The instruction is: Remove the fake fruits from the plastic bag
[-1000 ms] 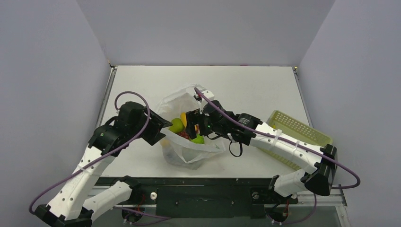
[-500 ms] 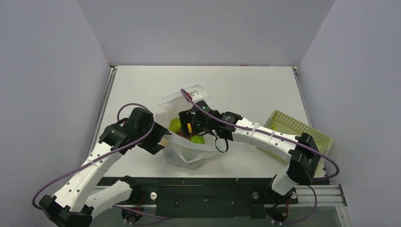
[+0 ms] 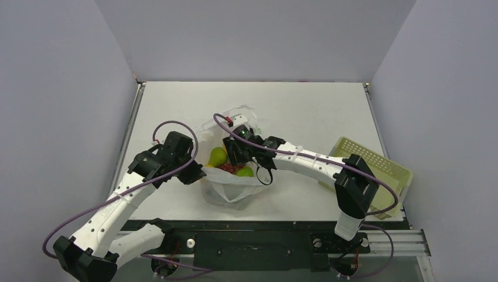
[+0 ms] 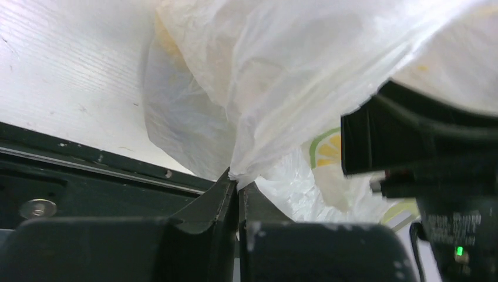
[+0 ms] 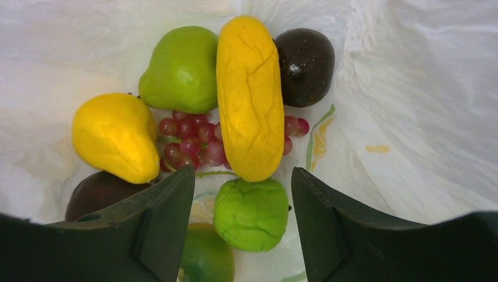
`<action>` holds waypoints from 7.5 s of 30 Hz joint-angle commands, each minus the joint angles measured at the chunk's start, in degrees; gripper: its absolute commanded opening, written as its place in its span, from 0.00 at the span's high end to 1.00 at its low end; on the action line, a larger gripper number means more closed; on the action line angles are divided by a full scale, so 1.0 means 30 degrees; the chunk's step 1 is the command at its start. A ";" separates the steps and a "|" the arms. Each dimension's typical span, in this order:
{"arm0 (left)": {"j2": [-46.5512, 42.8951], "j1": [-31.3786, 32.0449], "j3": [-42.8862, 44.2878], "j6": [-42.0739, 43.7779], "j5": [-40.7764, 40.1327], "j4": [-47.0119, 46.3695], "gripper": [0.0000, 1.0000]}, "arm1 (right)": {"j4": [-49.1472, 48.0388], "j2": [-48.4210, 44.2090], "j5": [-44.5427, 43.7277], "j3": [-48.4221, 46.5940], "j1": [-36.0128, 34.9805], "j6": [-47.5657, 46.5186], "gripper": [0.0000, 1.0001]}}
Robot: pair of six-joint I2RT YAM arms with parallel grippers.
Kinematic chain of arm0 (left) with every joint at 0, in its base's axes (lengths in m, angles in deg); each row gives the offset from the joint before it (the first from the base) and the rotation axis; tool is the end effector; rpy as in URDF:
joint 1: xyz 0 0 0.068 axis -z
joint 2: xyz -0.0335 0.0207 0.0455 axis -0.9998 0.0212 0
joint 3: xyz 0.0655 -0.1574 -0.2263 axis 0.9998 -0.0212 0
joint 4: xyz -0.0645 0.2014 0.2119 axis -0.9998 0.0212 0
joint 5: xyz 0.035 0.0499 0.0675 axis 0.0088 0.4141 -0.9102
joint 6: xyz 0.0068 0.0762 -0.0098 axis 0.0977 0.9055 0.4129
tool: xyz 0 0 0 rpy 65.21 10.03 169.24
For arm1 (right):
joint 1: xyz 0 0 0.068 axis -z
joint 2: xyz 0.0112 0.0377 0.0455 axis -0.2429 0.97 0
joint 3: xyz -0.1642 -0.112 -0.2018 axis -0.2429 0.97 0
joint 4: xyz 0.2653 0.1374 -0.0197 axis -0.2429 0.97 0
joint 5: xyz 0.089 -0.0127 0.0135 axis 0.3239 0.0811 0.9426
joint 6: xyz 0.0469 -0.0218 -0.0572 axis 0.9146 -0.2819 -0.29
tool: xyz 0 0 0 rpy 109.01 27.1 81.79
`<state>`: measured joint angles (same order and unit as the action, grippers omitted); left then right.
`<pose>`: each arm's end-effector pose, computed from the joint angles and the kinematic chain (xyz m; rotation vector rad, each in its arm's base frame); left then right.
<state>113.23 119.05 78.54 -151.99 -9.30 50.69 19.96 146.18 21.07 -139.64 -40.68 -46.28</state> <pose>0.1982 -0.1094 0.2846 -1.0662 2.5093 -0.4931 0.2654 0.3582 0.2324 -0.5438 2.3562 0.4877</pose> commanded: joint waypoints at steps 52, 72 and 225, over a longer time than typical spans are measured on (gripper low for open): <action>-0.1603 0.0138 -0.0336 0.9549 0.4157 -0.2451 0.65 | 0.3838 -1.3018 -0.4819 0.2386 0.0952 -0.0556 1.00; -0.1510 -0.0045 0.0023 1.0608 0.4226 -0.1739 0.65 | 1.0063 -1.1363 -0.4897 0.8422 1.7825 1.2936 1.00; -0.1857 -0.0653 -0.3702 1.1565 0.2895 -0.1388 1.00 | -0.2236 0.0418 0.0311 0.0957 -0.1675 -0.8124 0.25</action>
<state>108.96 117.52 66.34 -118.66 -2.17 49.29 16.38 145.43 27.43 -132.50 -46.23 -66.35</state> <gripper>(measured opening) 0.003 0.755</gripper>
